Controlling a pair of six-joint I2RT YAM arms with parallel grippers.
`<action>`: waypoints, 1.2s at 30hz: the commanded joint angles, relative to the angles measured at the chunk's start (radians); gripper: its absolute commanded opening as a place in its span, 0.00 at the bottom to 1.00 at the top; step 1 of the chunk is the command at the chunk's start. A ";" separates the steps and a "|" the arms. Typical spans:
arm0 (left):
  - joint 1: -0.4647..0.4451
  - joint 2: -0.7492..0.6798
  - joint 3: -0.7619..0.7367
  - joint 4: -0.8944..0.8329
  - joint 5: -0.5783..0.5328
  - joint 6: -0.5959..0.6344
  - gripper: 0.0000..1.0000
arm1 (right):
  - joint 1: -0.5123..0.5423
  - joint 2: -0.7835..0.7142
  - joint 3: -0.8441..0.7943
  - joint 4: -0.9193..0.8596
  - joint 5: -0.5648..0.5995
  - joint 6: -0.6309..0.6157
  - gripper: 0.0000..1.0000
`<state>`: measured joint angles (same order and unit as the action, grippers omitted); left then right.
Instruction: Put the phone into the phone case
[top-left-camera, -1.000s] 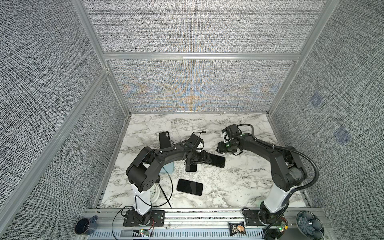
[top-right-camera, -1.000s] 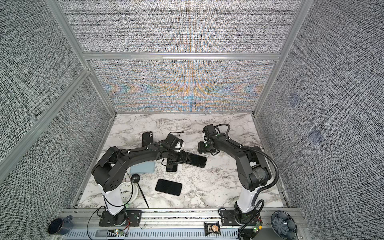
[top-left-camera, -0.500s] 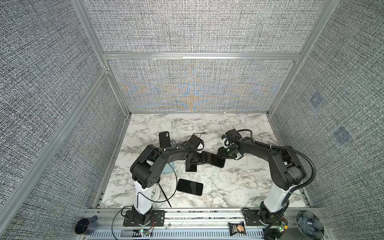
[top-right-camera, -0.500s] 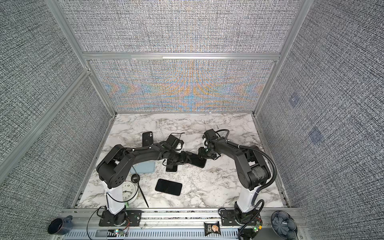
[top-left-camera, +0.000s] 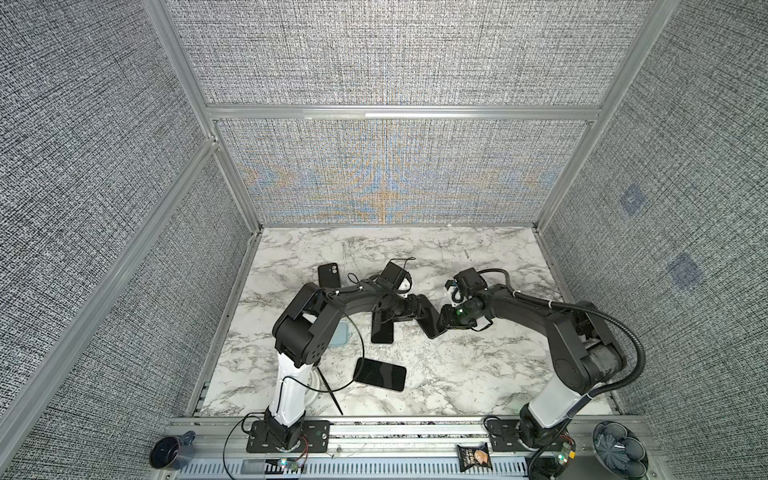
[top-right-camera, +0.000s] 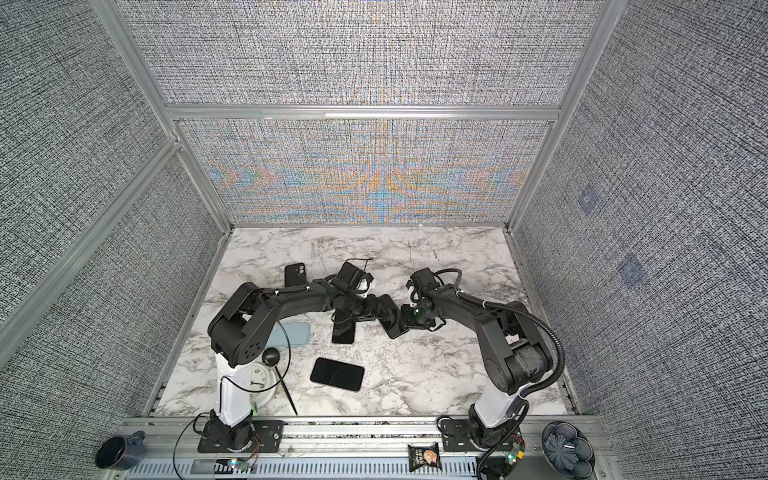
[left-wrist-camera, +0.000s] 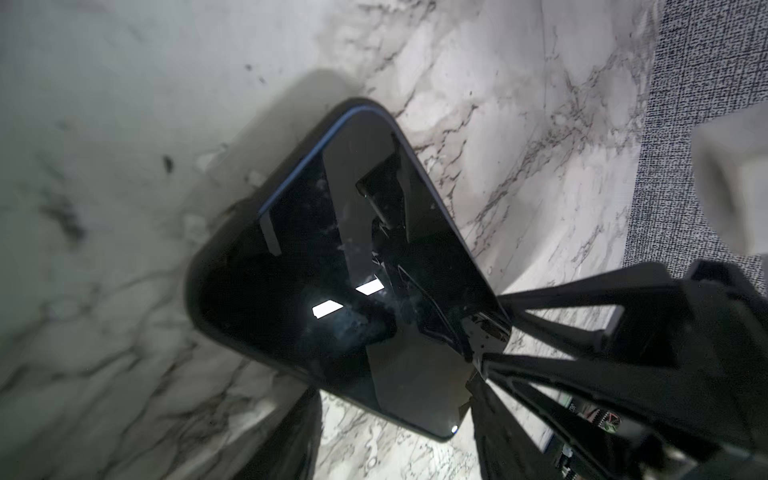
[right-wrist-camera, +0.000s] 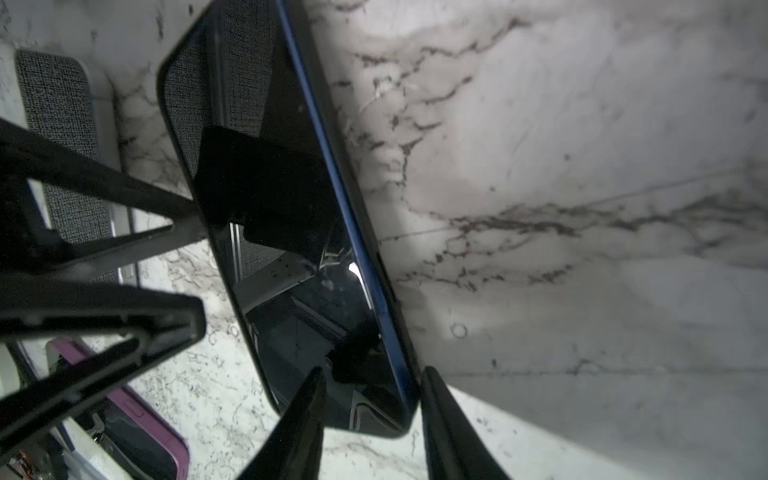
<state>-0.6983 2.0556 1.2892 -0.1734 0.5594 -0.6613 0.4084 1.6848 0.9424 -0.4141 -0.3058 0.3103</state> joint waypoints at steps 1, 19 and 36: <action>0.003 0.014 0.017 -0.015 0.005 0.018 0.59 | 0.013 -0.020 -0.018 0.008 -0.026 0.027 0.38; 0.013 -0.062 -0.075 0.043 0.022 -0.081 0.59 | 0.029 -0.169 -0.090 -0.024 0.033 0.073 0.34; 0.011 -0.086 -0.097 0.052 -0.011 -0.187 0.63 | 0.023 -0.166 -0.055 -0.016 0.029 0.047 0.34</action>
<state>-0.6884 1.9556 1.1736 -0.1223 0.5663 -0.8570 0.4316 1.5192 0.8852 -0.4297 -0.2684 0.3672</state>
